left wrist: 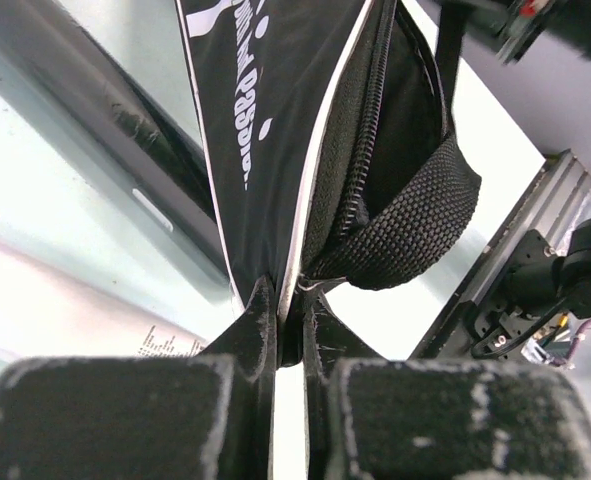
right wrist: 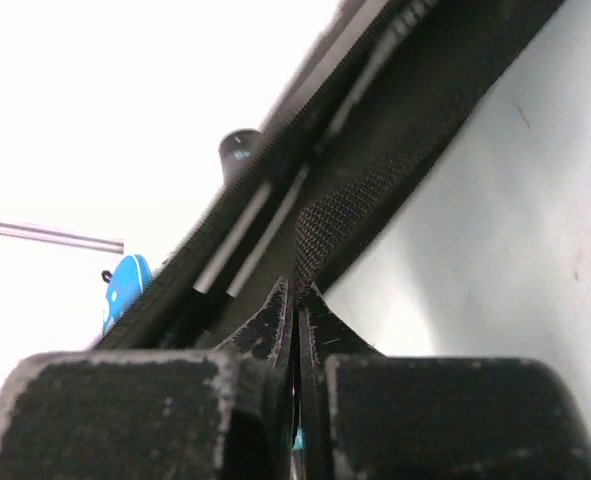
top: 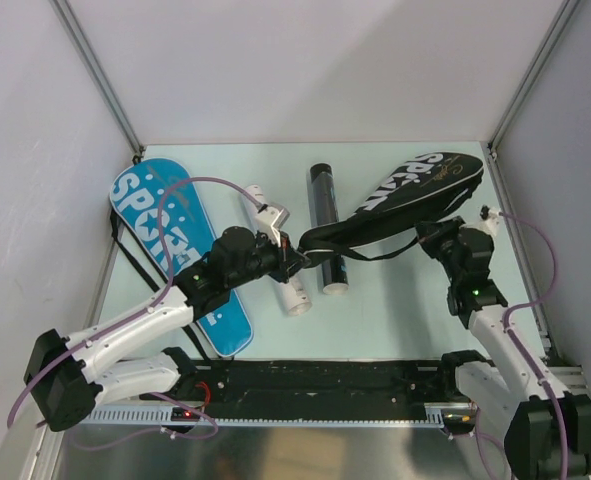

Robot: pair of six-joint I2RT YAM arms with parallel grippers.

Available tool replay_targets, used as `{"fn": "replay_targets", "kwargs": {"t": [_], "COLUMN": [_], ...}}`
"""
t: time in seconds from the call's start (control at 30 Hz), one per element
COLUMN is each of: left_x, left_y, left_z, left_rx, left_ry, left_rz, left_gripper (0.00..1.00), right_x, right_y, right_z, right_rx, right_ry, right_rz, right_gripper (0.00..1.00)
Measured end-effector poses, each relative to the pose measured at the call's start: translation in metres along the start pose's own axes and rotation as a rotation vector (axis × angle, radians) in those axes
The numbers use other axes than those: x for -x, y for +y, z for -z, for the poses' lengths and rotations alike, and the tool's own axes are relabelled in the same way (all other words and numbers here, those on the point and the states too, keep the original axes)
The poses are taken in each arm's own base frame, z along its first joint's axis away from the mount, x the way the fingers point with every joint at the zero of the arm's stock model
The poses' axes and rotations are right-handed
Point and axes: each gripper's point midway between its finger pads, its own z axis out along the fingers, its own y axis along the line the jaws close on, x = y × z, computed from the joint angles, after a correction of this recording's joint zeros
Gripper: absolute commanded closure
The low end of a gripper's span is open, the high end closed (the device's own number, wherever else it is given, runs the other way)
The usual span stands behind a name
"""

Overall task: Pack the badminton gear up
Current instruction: Adjust the racket bag at the center of the board.

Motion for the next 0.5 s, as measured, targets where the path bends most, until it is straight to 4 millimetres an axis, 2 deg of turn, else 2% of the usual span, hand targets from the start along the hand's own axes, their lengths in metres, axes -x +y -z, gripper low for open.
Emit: {"fn": "replay_targets", "kwargs": {"t": [0.1, 0.2, 0.37, 0.5], "left_x": [-0.002, -0.005, -0.011, -0.016], "left_y": [0.003, 0.006, 0.007, 0.004], "left_z": [0.000, 0.000, -0.002, -0.003], "left_rx": [0.012, 0.017, 0.015, -0.009], "left_ry": [0.008, 0.020, 0.047, 0.066], "left_rz": [-0.026, -0.051, -0.088, -0.112], "left_gripper": [1.00, 1.00, 1.00, 1.00], "right_x": [0.023, 0.043, 0.077, 0.096], "right_y": [0.019, 0.037, 0.068, 0.084], "right_z": [0.004, -0.004, -0.033, -0.056], "right_rx": [0.051, 0.087, 0.154, 0.196], "right_ry": [-0.064, -0.103, -0.143, -0.157], "right_rz": [0.041, 0.077, 0.133, 0.157], "right_gripper": [1.00, 1.00, 1.00, 1.00]}}
